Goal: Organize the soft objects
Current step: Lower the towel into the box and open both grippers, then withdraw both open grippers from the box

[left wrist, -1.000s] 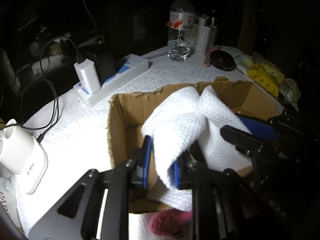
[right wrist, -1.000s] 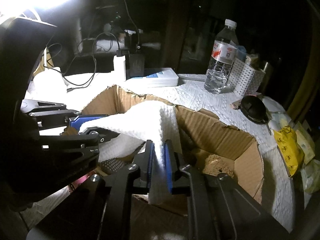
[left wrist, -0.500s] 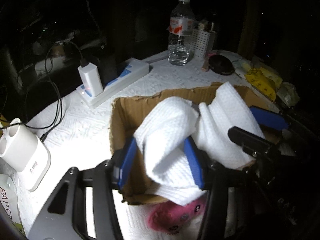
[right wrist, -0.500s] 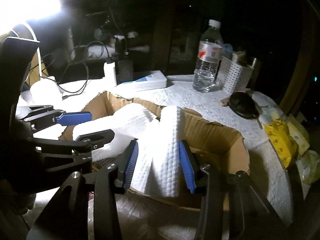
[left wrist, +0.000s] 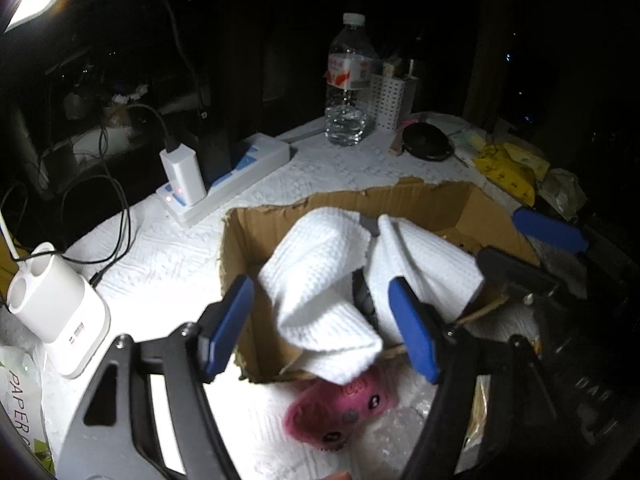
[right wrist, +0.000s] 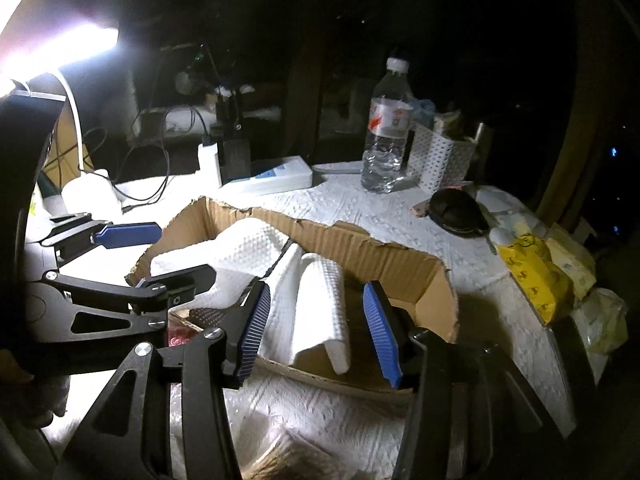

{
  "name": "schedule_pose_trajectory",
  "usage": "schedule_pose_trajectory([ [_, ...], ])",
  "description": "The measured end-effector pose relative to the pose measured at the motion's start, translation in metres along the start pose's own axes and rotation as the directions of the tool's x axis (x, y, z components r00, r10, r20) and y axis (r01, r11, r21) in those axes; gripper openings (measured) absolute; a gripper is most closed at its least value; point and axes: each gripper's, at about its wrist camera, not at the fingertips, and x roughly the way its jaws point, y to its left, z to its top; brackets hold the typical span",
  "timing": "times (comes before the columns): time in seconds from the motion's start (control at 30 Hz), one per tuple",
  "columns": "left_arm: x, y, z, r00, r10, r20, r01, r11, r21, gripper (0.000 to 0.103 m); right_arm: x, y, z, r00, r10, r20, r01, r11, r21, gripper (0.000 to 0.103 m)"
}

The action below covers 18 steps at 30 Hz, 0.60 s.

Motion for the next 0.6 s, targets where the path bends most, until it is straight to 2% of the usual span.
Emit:
schedule_pose_trajectory([
  [0.2, -0.014, 0.002, -0.008, 1.0, 0.002, 0.016, -0.002, 1.0, 0.0, 0.072, -0.018, -0.001, -0.002, 1.0, -0.016, 0.025, 0.015, 1.0, 0.017, 0.052],
  [0.3, -0.022, 0.0, -0.007, 0.999, -0.023, 0.026, 0.023, 1.0, -0.007, 0.072, -0.032, -0.003, -0.004, 0.998, -0.025, 0.052, 0.023, 0.999, 0.037, 0.052],
  [0.6, -0.05, -0.031, -0.01, 0.994, -0.095, 0.06, 0.092, 0.995, 0.048, 0.072, -0.07, -0.014, -0.017, 0.993, -0.071, 0.097, 0.062, 0.993, 0.096, 0.052],
])
